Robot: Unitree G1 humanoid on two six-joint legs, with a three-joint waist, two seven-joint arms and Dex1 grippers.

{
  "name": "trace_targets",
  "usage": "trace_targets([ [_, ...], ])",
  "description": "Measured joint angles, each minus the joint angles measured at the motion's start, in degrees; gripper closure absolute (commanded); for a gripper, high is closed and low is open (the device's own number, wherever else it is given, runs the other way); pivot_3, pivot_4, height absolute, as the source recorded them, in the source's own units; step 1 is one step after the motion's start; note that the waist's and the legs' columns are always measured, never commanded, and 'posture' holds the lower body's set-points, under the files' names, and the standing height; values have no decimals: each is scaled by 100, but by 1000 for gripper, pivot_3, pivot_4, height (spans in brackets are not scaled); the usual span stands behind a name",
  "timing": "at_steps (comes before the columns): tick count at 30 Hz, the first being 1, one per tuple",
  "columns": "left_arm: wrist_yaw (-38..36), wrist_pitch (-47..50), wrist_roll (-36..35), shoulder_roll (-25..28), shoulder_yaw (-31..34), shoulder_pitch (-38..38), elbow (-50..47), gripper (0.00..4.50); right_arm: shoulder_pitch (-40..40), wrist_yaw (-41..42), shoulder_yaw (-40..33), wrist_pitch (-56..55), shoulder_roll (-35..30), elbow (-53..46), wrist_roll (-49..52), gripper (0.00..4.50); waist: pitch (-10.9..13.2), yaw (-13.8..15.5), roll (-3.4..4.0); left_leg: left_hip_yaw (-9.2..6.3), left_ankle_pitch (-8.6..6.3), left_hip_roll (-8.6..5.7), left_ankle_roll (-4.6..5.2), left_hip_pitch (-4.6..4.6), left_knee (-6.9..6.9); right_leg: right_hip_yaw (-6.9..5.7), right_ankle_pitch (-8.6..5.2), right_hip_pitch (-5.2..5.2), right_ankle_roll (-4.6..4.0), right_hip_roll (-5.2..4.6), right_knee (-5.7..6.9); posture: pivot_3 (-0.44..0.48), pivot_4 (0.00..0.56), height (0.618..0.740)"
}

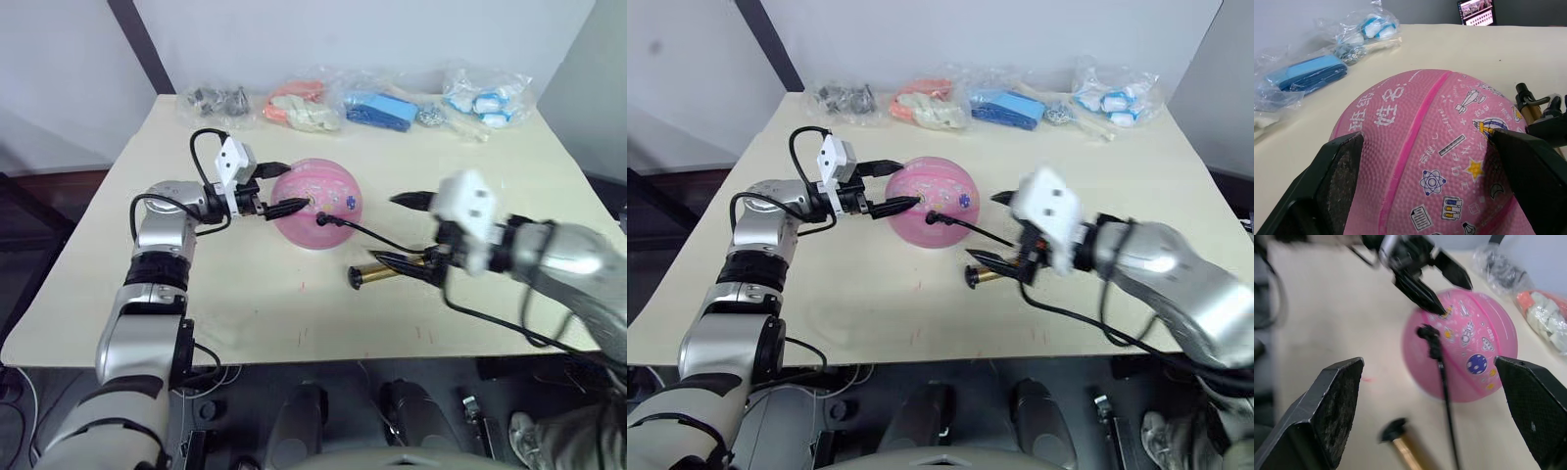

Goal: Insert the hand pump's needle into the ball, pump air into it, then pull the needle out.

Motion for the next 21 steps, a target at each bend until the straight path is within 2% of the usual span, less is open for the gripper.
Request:
trace_targets([
  [2,27,44,6,-17,-1,-18,-26,32,-271,21,371,-120,290,406,-382,25,0,19,0,-5,0,-3,0,-8,1,-2,13,-1,16,-1,-1,0,150,740],
  [3,39,54,7,-17,-2,-18,-35,32,-372,78,505,-170,344,536,-529,263,0,19,0,-5,0,-5,0,-14,1,-3,21,-3,11,-3,-4,0,150,740],
  [5,67,80,28,-15,-2,-19,-42,32,-724,273,911,-264,424,932,-951,893,0,-3,0,1,0,-6,0,-13,2,-1,24,-7,8,-5,-3,0,150,740],
  [7,112,91,47,-16,-2,-22,-59,32,-1019,417,1160,-279,618,1195,-1279,1708,0,-6,0,-6,0,-4,0,-11,2,-5,22,-8,10,-2,2,0,150,740],
  [12,178,139,89,-20,-5,-18,-114,32,-1217,557,1293,-279,1032,1384,-1629,1708,0,0,1,-16,0,-1,0,-10,2,-12,19,-6,15,4,5,0,150,740],
  [16,219,190,95,-19,-1,-2,-173,32,-1329,663,1509,-271,1072,1671,-2122,1708,0,-4,1,-13,0,-2,0,-11,2,-10,21,-6,11,3,3,0,150,740],
  [21,274,197,108,-23,-5,14,-211,32,-1455,765,1515,-4,1459,1698,-2216,1708,0,-12,1,-18,0,2,0,-9,1,-13,22,-7,9,7,7,0,150,740],
])
